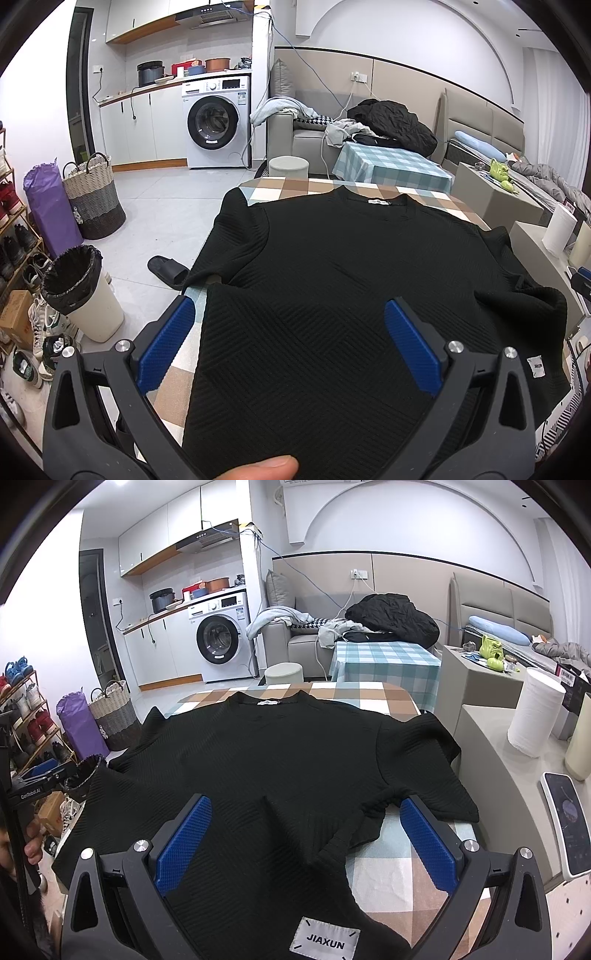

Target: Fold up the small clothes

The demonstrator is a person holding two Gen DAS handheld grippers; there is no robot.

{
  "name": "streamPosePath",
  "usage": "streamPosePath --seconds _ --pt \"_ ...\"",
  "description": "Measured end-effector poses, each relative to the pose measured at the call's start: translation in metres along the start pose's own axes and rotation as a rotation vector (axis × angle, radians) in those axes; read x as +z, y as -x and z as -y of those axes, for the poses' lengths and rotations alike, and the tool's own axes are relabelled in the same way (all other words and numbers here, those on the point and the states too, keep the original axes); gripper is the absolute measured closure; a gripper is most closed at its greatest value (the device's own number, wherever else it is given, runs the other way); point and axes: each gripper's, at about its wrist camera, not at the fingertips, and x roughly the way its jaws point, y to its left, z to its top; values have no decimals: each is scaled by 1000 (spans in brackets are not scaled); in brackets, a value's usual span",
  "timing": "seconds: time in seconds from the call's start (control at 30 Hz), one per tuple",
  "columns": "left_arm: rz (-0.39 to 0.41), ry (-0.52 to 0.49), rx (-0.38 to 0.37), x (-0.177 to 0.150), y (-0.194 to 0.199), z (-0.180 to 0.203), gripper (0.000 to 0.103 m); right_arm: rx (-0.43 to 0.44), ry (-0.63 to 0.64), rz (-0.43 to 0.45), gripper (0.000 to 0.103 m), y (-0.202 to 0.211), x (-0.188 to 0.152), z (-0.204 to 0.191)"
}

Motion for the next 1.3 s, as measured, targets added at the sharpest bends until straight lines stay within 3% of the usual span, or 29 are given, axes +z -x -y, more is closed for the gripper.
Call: streamPosePath --seconds 0.67,1.3 --pt "-4 1 -3 0 4 2 1 1 -3 -1 0 0 -1 0" --pt "-58 -40 -30 -14 -40 9 1 0 -31 -8 0 -22 -5 8"
